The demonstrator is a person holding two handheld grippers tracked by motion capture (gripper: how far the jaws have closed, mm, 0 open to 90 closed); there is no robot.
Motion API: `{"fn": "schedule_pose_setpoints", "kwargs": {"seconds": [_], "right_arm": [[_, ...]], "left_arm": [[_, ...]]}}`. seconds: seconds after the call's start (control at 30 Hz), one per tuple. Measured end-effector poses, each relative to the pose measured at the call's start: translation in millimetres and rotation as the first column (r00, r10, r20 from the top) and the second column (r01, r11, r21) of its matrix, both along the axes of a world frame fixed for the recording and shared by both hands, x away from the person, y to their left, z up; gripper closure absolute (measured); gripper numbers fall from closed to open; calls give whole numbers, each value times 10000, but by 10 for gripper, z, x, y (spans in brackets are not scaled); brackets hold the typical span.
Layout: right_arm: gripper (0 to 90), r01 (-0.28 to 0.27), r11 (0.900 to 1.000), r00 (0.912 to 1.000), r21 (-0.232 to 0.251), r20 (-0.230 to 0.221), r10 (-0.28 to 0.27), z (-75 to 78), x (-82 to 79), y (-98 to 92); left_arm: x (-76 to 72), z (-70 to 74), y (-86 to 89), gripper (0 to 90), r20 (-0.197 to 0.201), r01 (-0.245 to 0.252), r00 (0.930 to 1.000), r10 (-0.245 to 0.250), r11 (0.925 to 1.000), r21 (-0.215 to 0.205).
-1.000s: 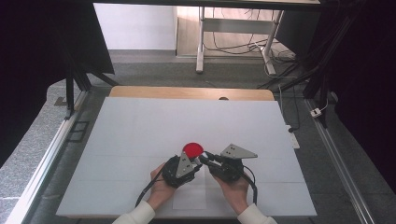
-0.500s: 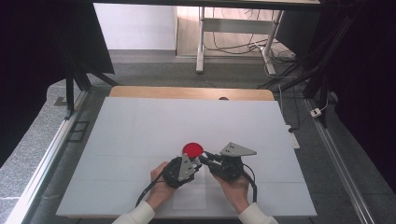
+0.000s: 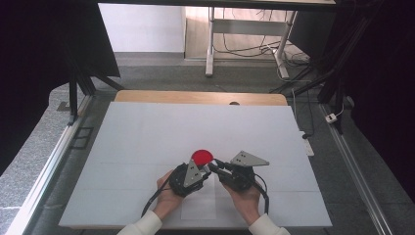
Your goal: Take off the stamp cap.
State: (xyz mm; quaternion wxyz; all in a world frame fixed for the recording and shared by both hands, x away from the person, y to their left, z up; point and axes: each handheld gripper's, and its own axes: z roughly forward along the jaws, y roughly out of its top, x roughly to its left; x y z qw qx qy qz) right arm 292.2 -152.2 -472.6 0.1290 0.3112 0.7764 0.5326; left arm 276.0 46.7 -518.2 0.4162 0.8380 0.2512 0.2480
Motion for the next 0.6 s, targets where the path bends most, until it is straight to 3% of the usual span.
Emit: {"fn": "schedule_pose_setpoints", "kwargs": {"seconds": [0.07,0.1,0.13,0.23,0.6], "right_arm": [[754,8,10000,10000,3,26,-8,1,2,-3],[753,125,9999,9997,-91,206,-123,15,-1,-13],[754,202,9997,9992,-116,341,-198,34,0,-33],[753,261,9995,9996,160,78,-262,62,37,-108],[753,143,9997,9999,175,43,-144,55,49,-111]], "left_arm": [[-6,-18,-13,667,231,-98,9997,84,9979,639],[1,-34,3,667,178,-108,9998,95,9974,708],[8,-45,29,667,150,-168,9998,159,9982,569],[29,-16,92,667,110,-259,9996,257,9995,193],[11,6,104,666,214,-179,9996,175,9997,184]]}}
